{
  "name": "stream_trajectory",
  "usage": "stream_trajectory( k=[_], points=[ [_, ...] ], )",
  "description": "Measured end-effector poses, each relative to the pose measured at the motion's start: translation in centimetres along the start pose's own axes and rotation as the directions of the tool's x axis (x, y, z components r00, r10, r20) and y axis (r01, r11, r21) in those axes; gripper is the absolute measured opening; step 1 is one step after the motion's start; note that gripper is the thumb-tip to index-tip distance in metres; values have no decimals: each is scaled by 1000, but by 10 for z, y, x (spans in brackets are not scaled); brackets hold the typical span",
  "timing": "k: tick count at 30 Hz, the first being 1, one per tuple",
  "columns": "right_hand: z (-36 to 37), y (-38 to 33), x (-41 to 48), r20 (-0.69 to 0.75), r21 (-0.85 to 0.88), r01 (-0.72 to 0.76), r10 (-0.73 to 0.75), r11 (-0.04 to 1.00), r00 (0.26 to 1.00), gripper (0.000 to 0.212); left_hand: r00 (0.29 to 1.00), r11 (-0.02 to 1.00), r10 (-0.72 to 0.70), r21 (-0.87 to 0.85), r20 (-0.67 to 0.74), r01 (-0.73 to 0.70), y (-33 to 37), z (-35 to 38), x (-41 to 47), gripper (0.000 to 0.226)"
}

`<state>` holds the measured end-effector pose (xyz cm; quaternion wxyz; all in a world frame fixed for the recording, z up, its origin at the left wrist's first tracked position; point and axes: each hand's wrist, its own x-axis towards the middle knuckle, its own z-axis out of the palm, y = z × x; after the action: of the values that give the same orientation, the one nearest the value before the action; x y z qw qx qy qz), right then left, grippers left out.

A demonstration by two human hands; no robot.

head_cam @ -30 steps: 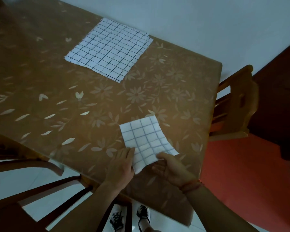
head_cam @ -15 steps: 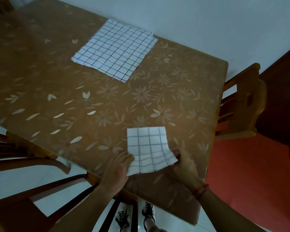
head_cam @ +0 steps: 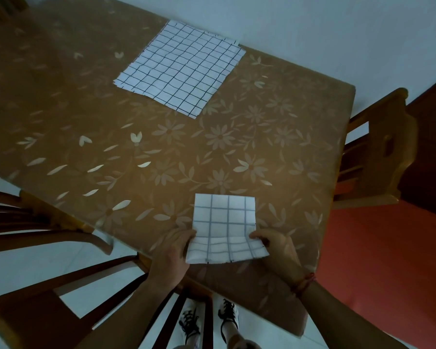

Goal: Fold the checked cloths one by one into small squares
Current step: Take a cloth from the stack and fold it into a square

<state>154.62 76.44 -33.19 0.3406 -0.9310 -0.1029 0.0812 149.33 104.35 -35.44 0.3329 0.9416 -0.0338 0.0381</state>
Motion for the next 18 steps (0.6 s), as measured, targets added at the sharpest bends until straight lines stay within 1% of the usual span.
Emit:
stream_trajectory(
  k=[3,5,7,8,10,11,13,14,16,18],
  points=[
    [-3,-5,5,-2,22,-61,61,998,998,27,995,995,-98,-11,-22,98,6,0,9,37],
    [-2,-6,9,4,38,-100,100,994,995,19,987,988,-152,-7,-50,152,12,0,14,27],
    [-2,-7,12,19,30,-176,175,984,984,7,977,980,-197,9,-79,198,14,1,19,19],
    [-2,-9,13,15,30,-203,203,979,979,9,973,975,-219,7,-75,220,15,1,22,18],
    [0,-10,14,-14,46,-212,213,976,977,15,967,968,-252,-1,-42,252,13,2,26,22],
    [0,-11,15,-22,58,-210,212,976,977,22,965,965,-261,-7,-34,261,12,2,28,25],
    [2,-12,16,-22,83,-220,222,972,975,46,968,969,-249,-13,-31,248,10,3,32,30],
    [2,-13,17,-14,80,-233,234,969,972,53,972,972,-236,-10,-19,236,7,4,34,34],
    [3,-13,18,3,65,-244,244,968,970,56,977,977,-214,28,15,214,1,6,36,40],
    [5,-14,19,6,37,-231,231,972,973,63,984,977,-178,124,29,173,-5,7,38,44]
  ],
)
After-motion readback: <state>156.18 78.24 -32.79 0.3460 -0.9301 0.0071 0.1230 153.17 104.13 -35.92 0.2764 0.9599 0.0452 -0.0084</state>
